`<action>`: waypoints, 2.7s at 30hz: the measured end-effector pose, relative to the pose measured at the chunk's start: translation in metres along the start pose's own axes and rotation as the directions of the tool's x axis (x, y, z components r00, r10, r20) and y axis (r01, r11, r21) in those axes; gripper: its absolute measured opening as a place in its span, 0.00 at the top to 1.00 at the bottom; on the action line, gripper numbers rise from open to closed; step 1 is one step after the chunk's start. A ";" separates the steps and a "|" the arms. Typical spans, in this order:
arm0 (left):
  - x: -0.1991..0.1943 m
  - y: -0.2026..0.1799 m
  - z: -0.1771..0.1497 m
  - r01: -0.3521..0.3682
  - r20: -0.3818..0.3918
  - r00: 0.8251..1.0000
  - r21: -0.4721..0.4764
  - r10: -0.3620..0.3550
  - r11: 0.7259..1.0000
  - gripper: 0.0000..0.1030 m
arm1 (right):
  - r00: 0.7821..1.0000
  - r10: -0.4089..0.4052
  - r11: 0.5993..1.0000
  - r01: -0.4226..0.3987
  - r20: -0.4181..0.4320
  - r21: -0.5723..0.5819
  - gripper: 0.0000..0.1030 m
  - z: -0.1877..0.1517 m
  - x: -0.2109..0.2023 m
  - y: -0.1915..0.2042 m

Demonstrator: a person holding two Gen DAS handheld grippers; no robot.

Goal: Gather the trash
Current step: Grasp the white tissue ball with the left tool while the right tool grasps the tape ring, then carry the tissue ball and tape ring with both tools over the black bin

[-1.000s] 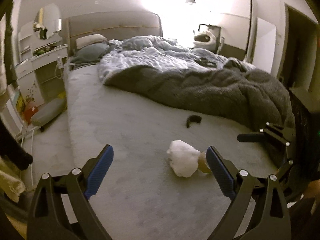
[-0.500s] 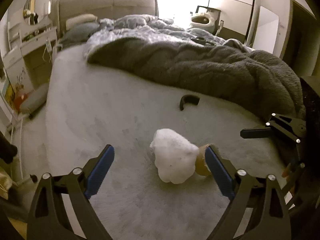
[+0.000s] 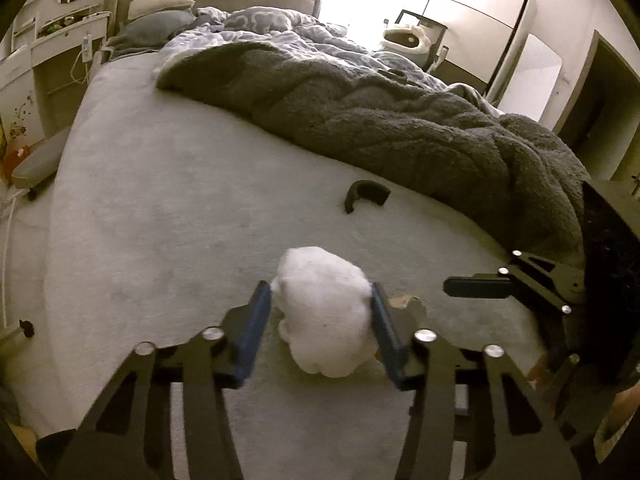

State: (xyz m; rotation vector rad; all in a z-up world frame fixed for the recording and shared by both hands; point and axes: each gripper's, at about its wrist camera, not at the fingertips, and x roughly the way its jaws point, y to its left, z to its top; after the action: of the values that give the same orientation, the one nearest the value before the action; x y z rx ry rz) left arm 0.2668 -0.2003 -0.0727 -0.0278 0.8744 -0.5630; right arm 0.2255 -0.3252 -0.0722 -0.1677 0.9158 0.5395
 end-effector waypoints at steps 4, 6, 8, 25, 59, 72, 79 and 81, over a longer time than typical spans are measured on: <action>-0.001 -0.003 0.000 0.011 -0.002 1.000 0.017 -0.011 1.000 0.64 | 1.000 0.007 1.000 -0.007 -0.005 0.019 0.08 0.001 0.005 -0.005; -0.003 -0.002 0.000 0.015 0.004 1.000 0.017 -0.015 1.000 0.65 | 1.000 0.010 1.000 -0.010 -0.003 0.023 0.08 0.003 0.006 -0.005; -0.006 0.000 0.001 0.017 0.013 1.000 0.008 -0.017 1.000 0.65 | 1.000 0.011 1.000 -0.011 0.003 0.018 0.08 0.005 0.005 -0.004; -0.042 0.021 -0.003 -0.059 0.066 0.996 0.033 0.057 0.998 0.65 | 0.999 0.025 0.999 -0.024 -0.031 0.046 0.30 0.012 0.019 -0.003; -0.134 0.133 -0.075 -0.254 0.037 0.965 -0.098 0.259 0.962 0.65 | 0.994 -0.105 0.964 0.092 0.039 0.251 0.50 0.034 -0.008 0.058; -0.155 0.191 -0.125 -0.345 -0.025 0.938 -0.154 0.346 0.926 0.65 | 0.987 -0.100 0.895 0.032 0.129 0.445 0.50 0.042 -0.007 0.102; -0.151 0.220 -0.150 -0.374 -0.108 0.927 -0.193 0.359 0.907 0.65 | 0.991 -0.069 0.892 0.011 0.112 0.453 0.50 0.051 0.020 0.136; -0.149 0.228 -0.158 -0.382 -0.138 0.923 -0.199 0.360 0.903 0.65 | 0.994 -0.049 0.906 0.004 0.098 0.423 0.50 0.056 0.031 0.149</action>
State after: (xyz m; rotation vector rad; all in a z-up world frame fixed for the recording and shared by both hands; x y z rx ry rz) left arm 0.1799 0.0978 -0.1249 -0.0355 1.0069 -0.1063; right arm 0.2042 -0.1660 -0.0495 0.2405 0.9040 0.3100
